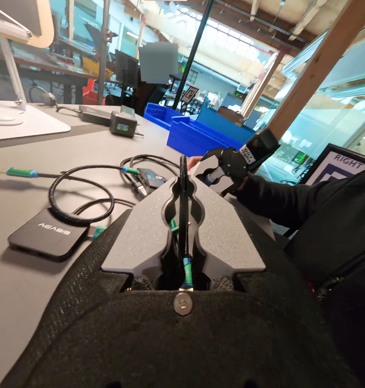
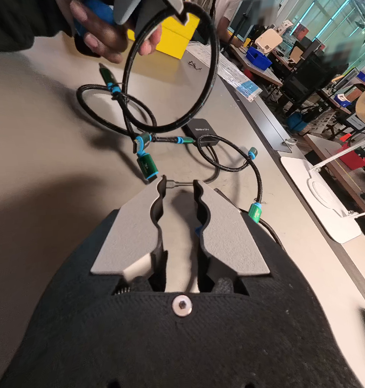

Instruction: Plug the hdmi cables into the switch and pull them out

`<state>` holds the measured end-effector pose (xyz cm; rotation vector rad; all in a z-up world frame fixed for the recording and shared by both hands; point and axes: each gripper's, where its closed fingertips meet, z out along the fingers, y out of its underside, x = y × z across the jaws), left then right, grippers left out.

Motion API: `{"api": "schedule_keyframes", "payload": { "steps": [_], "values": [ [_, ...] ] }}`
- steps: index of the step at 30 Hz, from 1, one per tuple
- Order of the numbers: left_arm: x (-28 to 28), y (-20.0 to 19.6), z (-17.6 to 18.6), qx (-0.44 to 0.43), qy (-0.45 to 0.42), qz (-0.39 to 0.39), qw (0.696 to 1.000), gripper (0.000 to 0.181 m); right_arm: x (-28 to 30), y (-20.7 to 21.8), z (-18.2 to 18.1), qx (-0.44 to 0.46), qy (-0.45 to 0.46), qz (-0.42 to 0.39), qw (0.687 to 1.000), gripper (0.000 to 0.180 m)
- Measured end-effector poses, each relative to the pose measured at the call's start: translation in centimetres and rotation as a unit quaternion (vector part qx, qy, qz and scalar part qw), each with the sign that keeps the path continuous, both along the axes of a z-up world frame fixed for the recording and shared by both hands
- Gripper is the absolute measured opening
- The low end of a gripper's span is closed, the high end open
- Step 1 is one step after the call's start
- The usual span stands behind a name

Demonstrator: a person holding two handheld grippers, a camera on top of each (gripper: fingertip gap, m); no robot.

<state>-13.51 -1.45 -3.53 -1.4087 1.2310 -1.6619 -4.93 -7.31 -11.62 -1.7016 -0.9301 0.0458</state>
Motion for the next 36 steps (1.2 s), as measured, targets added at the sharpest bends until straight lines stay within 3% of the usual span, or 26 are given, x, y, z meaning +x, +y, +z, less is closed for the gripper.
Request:
{"api": "schedule_keyframes", "payload": {
  "steps": [6,12,16,20,27,36],
  "values": [
    [1.3,-3.3,1.0,-0.021,-0.046,-0.068,0.996,0.005,-2.0,-1.2,-1.3,-0.022,-0.015,0.055,0.998,0.042],
    [1.4,-8.4,1.5,0.008,-0.081,-0.175,0.981,0.005,-3.2,-2.1,-4.3,-0.052,-0.097,0.08,0.991,0.05],
    [2.0,-5.8,1.9,-0.03,-0.087,-0.114,0.989,0.005,-3.8,-2.5,-4.7,-0.069,-0.093,0.091,0.989,0.019],
    [2.7,-0.9,0.6,-0.096,-0.059,-0.001,0.994,0.008,-3.9,-2.6,-3.9,-0.101,-0.031,0.093,0.99,0.018],
    [2.8,4.3,-3.0,-0.15,0.032,0.135,0.979,0.054,-2.0,-1.0,-1.4,-0.136,0.111,0.026,0.984,0.014],
    [2.2,5.1,-1.6,-0.138,0.001,0.175,0.975,0.054,0.3,0.5,-0.6,-0.197,0.255,-0.054,0.945,0.012]
  ]
}}
